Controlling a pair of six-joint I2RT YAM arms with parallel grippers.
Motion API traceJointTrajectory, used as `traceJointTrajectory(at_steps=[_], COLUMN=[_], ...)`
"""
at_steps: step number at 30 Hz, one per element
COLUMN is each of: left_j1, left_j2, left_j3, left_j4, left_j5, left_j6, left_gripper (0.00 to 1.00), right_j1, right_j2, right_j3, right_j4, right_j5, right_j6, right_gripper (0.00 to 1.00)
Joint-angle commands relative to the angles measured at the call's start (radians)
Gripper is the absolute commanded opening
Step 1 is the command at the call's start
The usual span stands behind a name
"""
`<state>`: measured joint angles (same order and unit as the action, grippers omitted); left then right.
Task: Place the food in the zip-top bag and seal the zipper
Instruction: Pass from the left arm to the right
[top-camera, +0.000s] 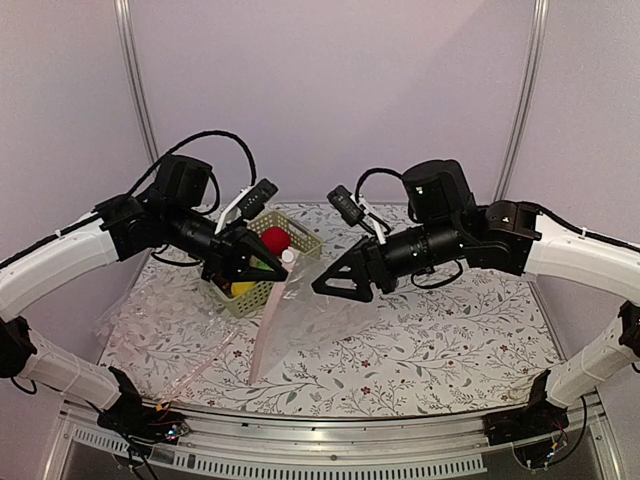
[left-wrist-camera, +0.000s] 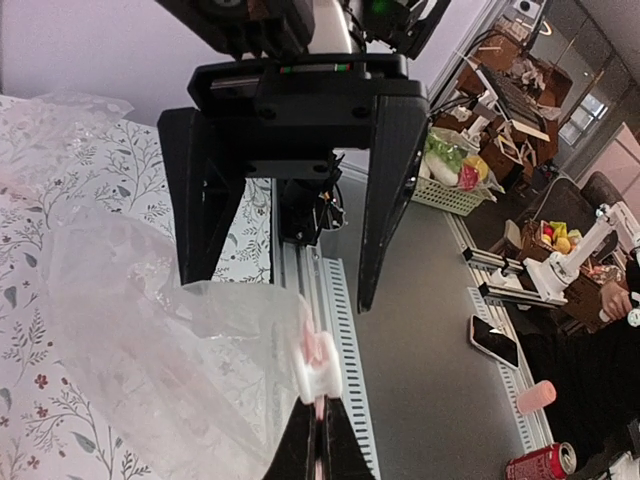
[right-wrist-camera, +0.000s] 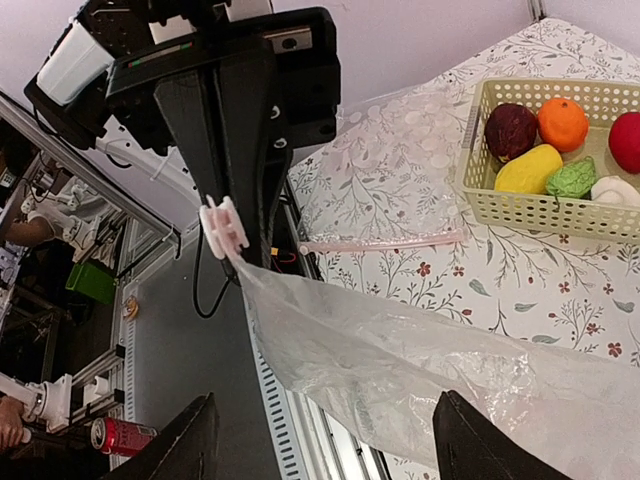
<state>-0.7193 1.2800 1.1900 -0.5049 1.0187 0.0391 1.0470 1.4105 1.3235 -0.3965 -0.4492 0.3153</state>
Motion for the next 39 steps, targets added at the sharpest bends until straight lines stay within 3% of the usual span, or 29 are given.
traceJointTrajectory(at_steps=[1, 9, 26, 31, 39], left_j1=[0.009, 0.005, 0.0, -0.002, -0.002], left_j2=[0.003, 0.016, 0.027, 0.033, 0.036], left_j3=[-0.005, -0.004, -0.001, -0.001, 0.005], left_j4=[0.027, 0.017, 0.005, 0.004, -0.01], left_j5=[0.06, 0.074, 0.084, 0.085, 0.076], left_j6=[-0.012, -0.014, -0.015, -0.015, -0.01], left_gripper=[0.0, 0.0, 0.0, 0.0, 0.0], right_j1=[0.005, -0.017, -0.013, -0.01, -0.009], right_j2=[0.032, 0.008, 0.119, 0.131, 0.137], right_j3=[0.058, 0.126, 0.196, 0.205, 0.203], right_j4=[-0.015, -0.064, -0.13, -0.112, -0.082], right_j5=[0.005, 0.013, -0.17, -0.186, -0.21], right_j6=[-0.053, -0.117, -0.133, -0.127, -0.103], right_gripper=[0.74, 0.79, 0.73, 0.57, 0.15])
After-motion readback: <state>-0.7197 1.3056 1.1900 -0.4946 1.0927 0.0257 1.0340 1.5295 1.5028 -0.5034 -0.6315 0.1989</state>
